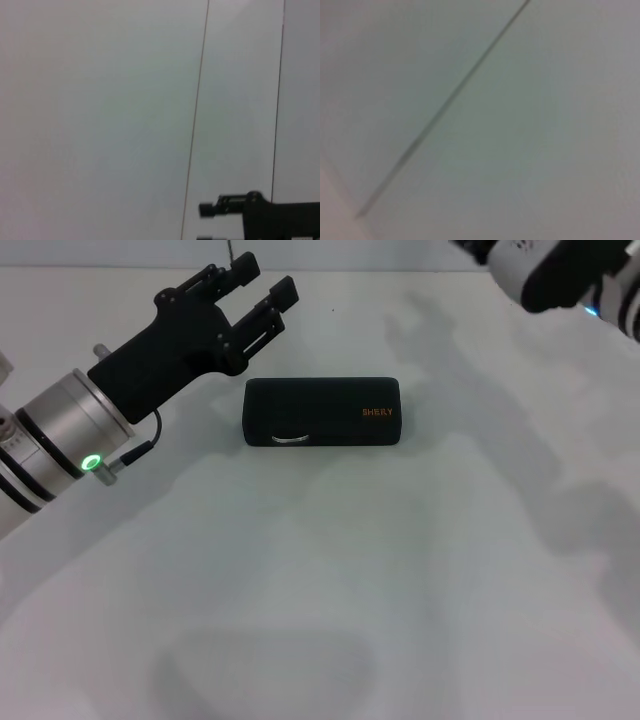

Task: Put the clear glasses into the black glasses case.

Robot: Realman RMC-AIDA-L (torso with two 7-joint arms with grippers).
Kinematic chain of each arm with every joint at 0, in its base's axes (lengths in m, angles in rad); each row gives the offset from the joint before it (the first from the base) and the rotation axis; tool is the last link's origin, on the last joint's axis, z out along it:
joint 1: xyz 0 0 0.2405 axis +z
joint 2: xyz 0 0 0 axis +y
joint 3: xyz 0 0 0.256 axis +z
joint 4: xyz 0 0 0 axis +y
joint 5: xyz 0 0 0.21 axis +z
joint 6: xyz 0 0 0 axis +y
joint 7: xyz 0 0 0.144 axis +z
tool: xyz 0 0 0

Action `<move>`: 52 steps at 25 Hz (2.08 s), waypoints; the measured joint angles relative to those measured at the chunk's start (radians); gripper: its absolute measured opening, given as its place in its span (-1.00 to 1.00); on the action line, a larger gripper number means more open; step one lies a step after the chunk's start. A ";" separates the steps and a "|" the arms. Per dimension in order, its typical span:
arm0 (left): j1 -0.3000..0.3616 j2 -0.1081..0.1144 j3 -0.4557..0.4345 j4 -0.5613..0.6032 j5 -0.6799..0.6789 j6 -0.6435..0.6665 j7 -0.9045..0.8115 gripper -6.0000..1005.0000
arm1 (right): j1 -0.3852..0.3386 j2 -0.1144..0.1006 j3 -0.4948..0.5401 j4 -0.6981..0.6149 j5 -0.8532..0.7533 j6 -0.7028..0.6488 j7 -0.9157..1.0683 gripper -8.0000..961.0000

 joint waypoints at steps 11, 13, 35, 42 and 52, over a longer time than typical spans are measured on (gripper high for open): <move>0.006 0.001 0.000 0.001 -0.003 0.000 0.013 0.13 | 0.050 0.019 0.357 -0.012 0.500 0.629 -0.435 0.15; 0.010 0.001 0.000 0.003 -0.003 0.000 0.013 0.13 | 0.035 0.020 0.403 0.020 0.621 0.668 -0.527 0.14; -0.008 0.003 0.000 0.004 0.004 0.003 0.013 0.14 | 0.086 0.029 0.106 0.039 -0.707 0.481 0.417 0.10; -0.011 0.003 0.000 0.004 0.005 0.003 0.007 0.14 | -0.101 0.029 0.038 0.057 -0.955 -0.129 0.579 0.11; -0.008 0.003 0.000 0.004 0.001 0.004 0.005 0.14 | -0.129 -0.025 0.055 0.281 -0.985 -0.865 1.010 0.11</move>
